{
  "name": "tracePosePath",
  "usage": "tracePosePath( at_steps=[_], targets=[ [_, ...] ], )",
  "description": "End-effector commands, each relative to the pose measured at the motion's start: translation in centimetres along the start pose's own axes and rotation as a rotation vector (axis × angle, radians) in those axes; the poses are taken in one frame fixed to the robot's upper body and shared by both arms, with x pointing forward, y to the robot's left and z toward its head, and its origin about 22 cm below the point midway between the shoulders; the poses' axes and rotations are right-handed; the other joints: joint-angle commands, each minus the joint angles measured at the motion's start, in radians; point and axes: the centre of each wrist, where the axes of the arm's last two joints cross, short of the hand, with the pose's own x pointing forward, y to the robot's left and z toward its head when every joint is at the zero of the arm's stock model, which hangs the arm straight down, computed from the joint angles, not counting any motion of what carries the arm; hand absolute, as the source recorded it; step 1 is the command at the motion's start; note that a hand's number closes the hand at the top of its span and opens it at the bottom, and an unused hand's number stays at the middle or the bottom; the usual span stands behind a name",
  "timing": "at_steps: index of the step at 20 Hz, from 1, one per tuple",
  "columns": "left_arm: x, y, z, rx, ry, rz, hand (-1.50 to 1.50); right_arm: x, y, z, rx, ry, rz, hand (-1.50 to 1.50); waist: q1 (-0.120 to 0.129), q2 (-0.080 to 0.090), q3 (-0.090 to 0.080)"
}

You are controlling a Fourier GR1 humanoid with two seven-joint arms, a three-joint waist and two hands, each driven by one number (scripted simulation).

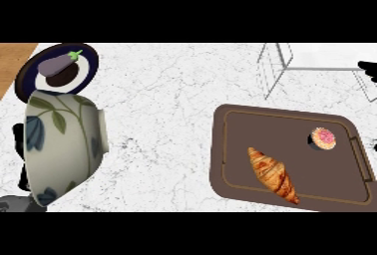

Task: Pick the cupcake from the tray and place it in the tiered shelf

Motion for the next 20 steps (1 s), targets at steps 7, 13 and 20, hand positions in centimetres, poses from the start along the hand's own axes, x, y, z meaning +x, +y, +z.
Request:
tracePosePath(
  at_steps=[7,13,20],
  targets=[
    [-3.4,-1.9,0.3,-0.079,0.090,0.043,0.00,2.4,4.7,0.0,0.073,0.096,0.153,-1.50,-0.026,0.008,-0.016],
    [-2.1,-3.1,0.4,-0.085,0.086,0.042,0.00,2.2,5.1,-0.7,-0.001,0.157,0.170,-1.50,-0.009,0.011,-0.014],
    [-2.5,-2.2,-0.1,-0.066,0.077,0.042,0.00,0.6,7.2,-0.5,-0.011,0.154,0.161,-1.50,-0.014,0.012,-0.014]
  ],
)
